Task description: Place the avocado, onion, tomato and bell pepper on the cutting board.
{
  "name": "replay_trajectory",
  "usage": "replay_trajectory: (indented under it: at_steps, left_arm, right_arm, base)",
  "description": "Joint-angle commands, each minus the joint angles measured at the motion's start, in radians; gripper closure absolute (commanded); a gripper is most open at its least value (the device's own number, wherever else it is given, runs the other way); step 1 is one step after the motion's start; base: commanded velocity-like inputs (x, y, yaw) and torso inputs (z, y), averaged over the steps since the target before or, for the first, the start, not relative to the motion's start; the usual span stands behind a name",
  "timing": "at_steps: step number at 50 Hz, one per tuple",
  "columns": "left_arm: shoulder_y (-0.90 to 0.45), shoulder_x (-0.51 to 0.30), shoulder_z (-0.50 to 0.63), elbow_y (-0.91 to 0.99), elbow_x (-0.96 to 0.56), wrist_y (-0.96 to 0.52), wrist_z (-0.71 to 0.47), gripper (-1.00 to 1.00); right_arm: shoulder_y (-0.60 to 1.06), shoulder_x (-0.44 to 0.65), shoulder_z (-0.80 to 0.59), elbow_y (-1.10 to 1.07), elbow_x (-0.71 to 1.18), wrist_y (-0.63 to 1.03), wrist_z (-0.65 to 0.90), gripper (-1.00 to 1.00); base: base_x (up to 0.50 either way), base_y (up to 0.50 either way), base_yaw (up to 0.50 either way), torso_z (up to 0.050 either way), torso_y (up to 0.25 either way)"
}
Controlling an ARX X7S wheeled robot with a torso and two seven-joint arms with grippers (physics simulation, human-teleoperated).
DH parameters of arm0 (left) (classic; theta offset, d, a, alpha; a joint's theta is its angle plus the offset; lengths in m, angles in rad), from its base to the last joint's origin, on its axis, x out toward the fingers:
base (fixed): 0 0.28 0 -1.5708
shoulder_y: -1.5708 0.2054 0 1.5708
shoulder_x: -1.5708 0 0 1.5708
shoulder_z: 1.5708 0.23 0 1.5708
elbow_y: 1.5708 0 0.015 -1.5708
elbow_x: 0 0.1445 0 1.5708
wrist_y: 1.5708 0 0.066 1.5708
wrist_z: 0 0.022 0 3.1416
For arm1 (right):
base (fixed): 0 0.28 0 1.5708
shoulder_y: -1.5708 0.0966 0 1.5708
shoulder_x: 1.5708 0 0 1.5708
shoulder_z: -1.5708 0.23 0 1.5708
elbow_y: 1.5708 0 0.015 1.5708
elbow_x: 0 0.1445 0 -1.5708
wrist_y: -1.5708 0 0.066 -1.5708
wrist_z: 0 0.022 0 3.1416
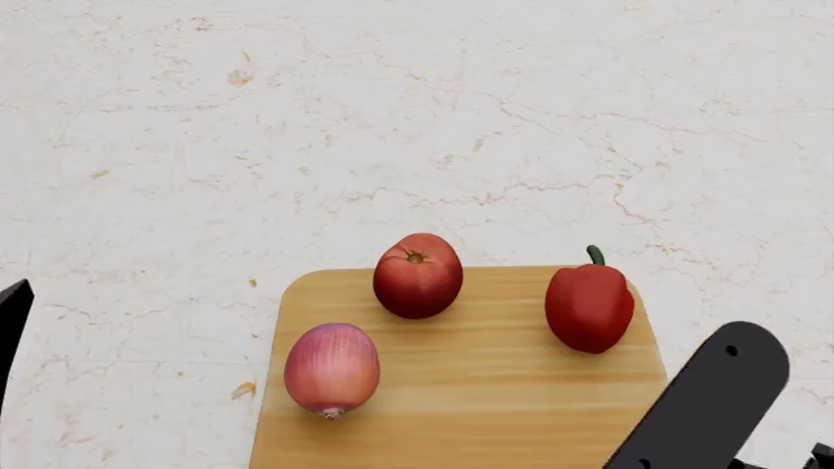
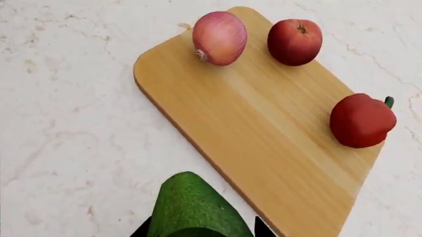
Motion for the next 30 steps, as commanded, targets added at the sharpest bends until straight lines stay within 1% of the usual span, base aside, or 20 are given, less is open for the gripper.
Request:
replay_trajectory:
  at_steps: [1,4,7,20,30]
  left_arm:
    - [0.009,0.015,-0.026,0.002,0.02,0.004,0.027,-1.0]
    - [0.009,0.013,-0.028,0.004,0.02,0.004,0.026,-1.0]
    - [0.015,0.012,-0.026,0.006,0.024,0.008,0.024,-1.0]
    - [0.021,0.005,-0.028,0.01,0.026,0.008,0.022,-1.0]
    - [0.022,0.004,-0.032,0.005,0.025,0.003,0.022,-1.0]
  right_arm:
    - [0.066,-0.046,0.079,0.049,-0.044,-0.018,-0.013,1.0]
    - [0.06,-0.054,0.084,0.055,-0.065,-0.023,-0.024,1.0]
    - [-0.004,-0.052,0.089,0.051,-0.152,-0.077,-0.043,1.0]
    - [-0.071,-0.077,0.101,0.087,-0.277,-0.157,-0.063,1.0]
    - [-0.109,-0.151,0.088,0.145,-0.377,-0.185,-0.082,1.0]
  base:
    - [0.0,0.0,0.0,0.0,0.0]
    - [0.0,0.0,0.0,0.0,0.0]
    - [0.0,0.0,0.0,0.0,0.0]
    - [0.0,0.0,0.0,0.0,0.0]
    - [0.0,0.0,0.0,0.0,0.0]
